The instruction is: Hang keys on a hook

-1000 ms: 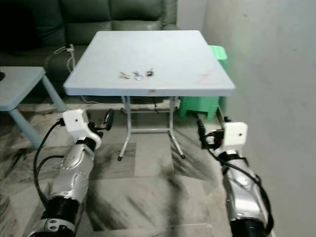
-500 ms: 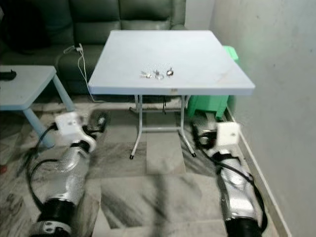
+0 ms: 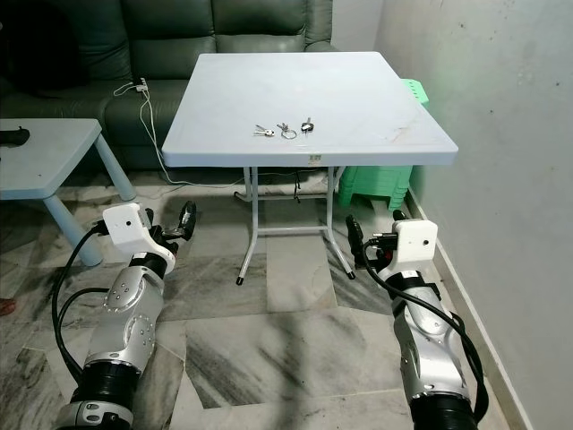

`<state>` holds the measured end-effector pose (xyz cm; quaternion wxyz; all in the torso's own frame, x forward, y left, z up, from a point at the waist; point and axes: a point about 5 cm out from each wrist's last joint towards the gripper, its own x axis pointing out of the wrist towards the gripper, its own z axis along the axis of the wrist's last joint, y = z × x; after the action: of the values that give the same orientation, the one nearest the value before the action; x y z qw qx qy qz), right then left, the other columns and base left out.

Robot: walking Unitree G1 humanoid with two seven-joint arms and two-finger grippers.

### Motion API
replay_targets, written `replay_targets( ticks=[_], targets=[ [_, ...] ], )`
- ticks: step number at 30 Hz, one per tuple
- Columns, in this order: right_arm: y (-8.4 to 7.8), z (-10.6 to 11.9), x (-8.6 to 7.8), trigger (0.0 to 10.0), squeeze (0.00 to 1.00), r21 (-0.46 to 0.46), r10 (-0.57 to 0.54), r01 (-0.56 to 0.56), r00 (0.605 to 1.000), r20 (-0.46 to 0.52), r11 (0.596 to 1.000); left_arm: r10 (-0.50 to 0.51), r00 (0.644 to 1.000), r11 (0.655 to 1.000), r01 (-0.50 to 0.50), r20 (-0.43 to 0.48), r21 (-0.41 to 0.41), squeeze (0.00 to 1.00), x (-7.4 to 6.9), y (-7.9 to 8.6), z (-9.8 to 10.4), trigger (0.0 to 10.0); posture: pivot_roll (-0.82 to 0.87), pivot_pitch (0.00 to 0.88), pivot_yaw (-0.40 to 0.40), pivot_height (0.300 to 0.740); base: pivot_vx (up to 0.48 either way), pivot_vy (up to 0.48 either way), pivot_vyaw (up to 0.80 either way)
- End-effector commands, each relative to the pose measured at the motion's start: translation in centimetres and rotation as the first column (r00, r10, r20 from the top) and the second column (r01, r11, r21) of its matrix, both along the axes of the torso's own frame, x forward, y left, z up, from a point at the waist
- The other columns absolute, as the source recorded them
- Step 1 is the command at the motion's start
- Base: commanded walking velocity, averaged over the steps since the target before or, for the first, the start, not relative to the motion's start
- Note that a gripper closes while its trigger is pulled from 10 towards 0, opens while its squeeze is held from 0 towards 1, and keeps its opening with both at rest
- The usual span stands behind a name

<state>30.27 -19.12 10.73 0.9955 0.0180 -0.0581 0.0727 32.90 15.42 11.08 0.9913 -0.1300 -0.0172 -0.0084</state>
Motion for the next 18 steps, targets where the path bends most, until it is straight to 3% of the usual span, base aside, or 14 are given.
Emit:
replay_targets(
  ticks=[1,18],
  targets=[
    [-0.04,0.17,0.02,10.0,0.0,0.001,0.008,-0.008,1.0,0.001,1.0,0.003,1.0,1.0,-0.003,0.011,0.008,0.0,-0.1,0.1,0.19,10.0,-0.04,0.0,-0.036,0.74,0.0,0.0,0.0],
    [0.0,0.16,0.04,10.0,0.0,-0.003,0.015,-0.015,1.0,-0.002,1.0,0.014,1.0,1.0,-0.014,0.024,0.014,0.0,-0.12,0.27,0.37,10.0,-0.04,0.0,-0.041,0.74,0.0,0.0,0.0]
  ],
)
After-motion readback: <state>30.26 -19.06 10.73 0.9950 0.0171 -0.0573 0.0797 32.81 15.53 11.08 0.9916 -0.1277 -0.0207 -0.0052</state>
